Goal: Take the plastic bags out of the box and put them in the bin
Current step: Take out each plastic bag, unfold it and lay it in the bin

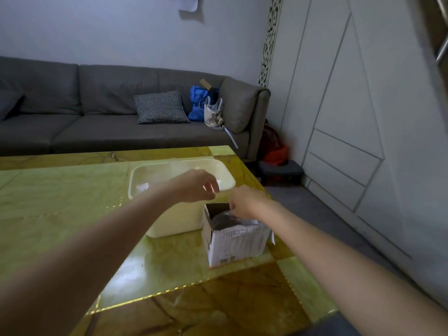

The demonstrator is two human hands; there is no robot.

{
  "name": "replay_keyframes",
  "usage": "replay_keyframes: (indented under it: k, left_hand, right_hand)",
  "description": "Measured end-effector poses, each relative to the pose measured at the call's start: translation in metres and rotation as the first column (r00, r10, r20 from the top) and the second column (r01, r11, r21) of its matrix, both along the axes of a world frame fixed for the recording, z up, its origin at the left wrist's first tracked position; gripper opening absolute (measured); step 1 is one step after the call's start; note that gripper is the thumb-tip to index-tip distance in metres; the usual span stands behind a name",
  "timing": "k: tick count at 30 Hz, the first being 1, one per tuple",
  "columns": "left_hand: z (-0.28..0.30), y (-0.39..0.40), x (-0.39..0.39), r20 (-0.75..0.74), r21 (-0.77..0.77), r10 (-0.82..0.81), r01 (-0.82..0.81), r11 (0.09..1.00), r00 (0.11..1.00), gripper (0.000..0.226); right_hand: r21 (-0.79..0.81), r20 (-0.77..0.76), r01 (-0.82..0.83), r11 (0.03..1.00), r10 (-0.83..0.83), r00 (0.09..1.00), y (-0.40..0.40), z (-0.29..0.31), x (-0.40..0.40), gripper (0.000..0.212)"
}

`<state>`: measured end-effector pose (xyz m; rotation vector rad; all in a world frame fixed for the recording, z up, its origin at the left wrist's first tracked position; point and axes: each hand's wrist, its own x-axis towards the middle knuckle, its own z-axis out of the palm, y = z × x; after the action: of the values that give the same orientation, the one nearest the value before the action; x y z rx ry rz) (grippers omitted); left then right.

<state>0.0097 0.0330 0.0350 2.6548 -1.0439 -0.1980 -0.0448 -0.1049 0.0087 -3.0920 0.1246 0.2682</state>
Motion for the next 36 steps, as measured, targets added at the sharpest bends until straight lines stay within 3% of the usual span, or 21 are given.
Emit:
replay_keyframes:
  k: [3, 5, 9, 11, 15, 17, 20, 22, 24, 26, 28, 30, 36]
  left_hand:
    - [-0.006, -0.007, -0.009, -0.048, 0.01, 0.017, -0.017, 1.0, 0.999, 0.028]
    - [-0.009, -0.009, -0.012, -0.085, -0.023, 0.032, -0.035, 0.999, 0.996, 0.03]
    - [-0.011, -0.014, -0.017, -0.064, -0.136, 0.094, -0.102, 0.986, 0.994, 0.019]
    - [-0.01, -0.014, -0.016, -0.071, -0.22, 0.143, -0.155, 0.963, 0.987, 0.016]
    - [0.008, -0.011, -0.012, -0.229, -0.352, 0.221, -0.293, 0.889, 0.948, 0.014]
    - [0.019, -0.007, -0.012, -0.333, -0.389, 0.244, -0.369, 0.845, 0.911, 0.014]
    - [0.025, -0.001, -0.015, -0.516, -0.442, 0.218, -0.476, 0.76, 0.828, 0.014]
    - [0.024, 0.004, -0.016, -0.609, -0.505, 0.145, -0.523, 0.687, 0.779, 0.019]
    - [0.023, 0.009, -0.015, -0.664, -0.545, 0.065, -0.542, 0.64, 0.745, 0.023]
    - [0.022, 0.012, -0.016, -0.678, -0.554, 0.012, -0.522, 0.649, 0.735, 0.019]
    - [0.023, 0.013, -0.018, -0.66, -0.563, 0.012, -0.505, 0.654, 0.751, 0.014]
    - [0.025, 0.016, -0.019, -0.639, -0.562, 0.073, -0.53, 0.635, 0.766, 0.011]
    - [0.026, 0.029, -0.017, -0.659, -0.552, 0.166, -0.621, 0.557, 0.734, 0.009]
  right_hand:
    - [0.185, 0.091, 0.059, 0.981, -0.077, 0.993, -0.006, 0.014, -0.002, 0.009]
    - [0.32, 0.114, 0.048, 0.946, -0.089, 0.989, -0.011, 0.028, -0.001, 0.021]
    - [0.608, 0.148, 0.054, 0.792, -0.179, 0.973, -0.019, 0.048, -0.009, 0.033]
    - [0.645, 0.167, 0.063, 0.762, -0.22, 0.961, -0.023, 0.052, -0.012, 0.031]
    - [0.742, 0.186, 0.055, 0.668, -0.283, 0.941, -0.033, 0.057, -0.013, 0.026]
    - [0.843, 0.191, 0.043, 0.536, -0.372, 0.908, -0.035, 0.058, -0.01, 0.021]
    - [0.98, 0.106, 0.003, 0.197, -0.541, 0.834, -0.033, 0.063, -0.008, 0.009]
    - [0.994, 0.044, 0.012, 0.105, -0.518, 0.854, -0.032, 0.065, -0.01, 0.02]
    - [0.988, 0.013, 0.051, 0.145, -0.41, 0.912, -0.028, 0.064, -0.013, 0.031]
    - [0.98, 0.027, 0.045, 0.194, -0.35, 0.936, -0.022, 0.062, -0.015, 0.023]
    - [0.976, 0.082, 0.005, 0.217, -0.388, 0.918, -0.018, 0.061, -0.015, 0.005]
    - [0.973, 0.129, -0.022, 0.231, -0.46, 0.878, -0.02, 0.063, -0.012, 0.008]
    - [0.99, 0.136, -0.132, 0.053, -0.615, 0.777, -0.033, 0.073, -0.019, 0.015]
